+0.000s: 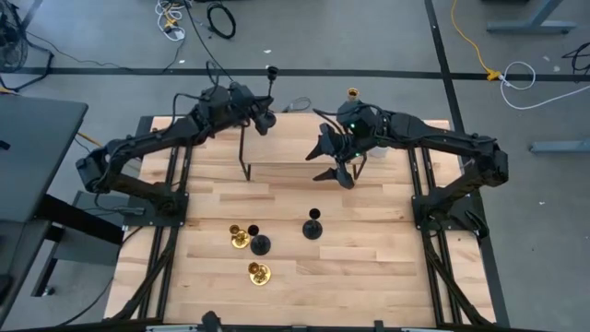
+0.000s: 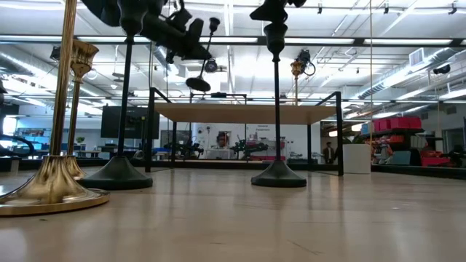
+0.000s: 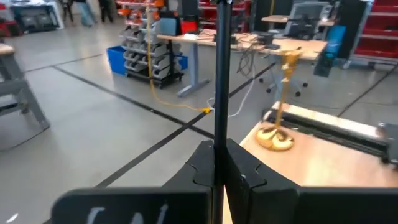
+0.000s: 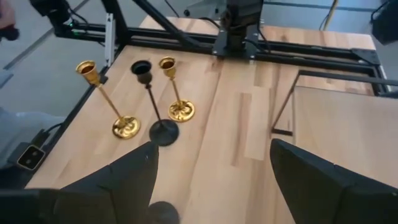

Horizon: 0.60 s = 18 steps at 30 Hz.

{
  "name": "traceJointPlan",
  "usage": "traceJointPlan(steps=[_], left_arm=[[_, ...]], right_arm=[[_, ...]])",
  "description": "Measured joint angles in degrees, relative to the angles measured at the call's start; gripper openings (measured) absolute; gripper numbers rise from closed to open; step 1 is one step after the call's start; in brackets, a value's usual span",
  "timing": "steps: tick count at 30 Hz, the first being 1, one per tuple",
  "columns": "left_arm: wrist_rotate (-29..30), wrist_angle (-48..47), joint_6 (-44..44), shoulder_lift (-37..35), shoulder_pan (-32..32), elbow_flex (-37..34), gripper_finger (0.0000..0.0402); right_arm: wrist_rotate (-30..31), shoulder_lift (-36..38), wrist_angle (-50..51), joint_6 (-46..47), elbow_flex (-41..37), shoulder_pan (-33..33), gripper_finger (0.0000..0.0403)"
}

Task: Pick & Place candle stick holders
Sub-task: Put the bottom black candle holder on the shelf

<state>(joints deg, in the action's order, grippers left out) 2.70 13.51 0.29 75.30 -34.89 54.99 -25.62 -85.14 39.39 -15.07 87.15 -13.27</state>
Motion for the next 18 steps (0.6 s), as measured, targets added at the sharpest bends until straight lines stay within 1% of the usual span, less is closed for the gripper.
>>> traceJointPlan(steps=[3, 5, 8, 11, 18], left_arm=[[-1.2, 6.4, -1.3, -0.5, -1.2, -4.4, 0.0014], [-2.7, 10.9, -1.6, -1.4, -2.4, -7.3, 0.0014], [-5.9, 17.5, -1.8, -1.7, -3.4, -10.1, 0.0014], [-6.8, 17.9, -0.8, -1.7, -3.9, -11.6, 0.0014], [-6.1, 19.2, -0.4, -1.9, -6.5, -15.0, 0.0014]], right_arm=[[2.1, 2.2, -1.7, 0.3, -2.3, 0.9, 0.0304], [3.2, 4.3, -4.7, 1.7, -4.9, 1.2, 0.0304], [3.1, 8.0, -10.3, 4.0, -9.5, 1.2, 0.0304], [3.7, 11.8, -15.1, 6.3, -15.0, 1.2, 0.0304], [4.2, 18.5, -24.9, 10.8, -27.2, 1.2, 0.0304]])
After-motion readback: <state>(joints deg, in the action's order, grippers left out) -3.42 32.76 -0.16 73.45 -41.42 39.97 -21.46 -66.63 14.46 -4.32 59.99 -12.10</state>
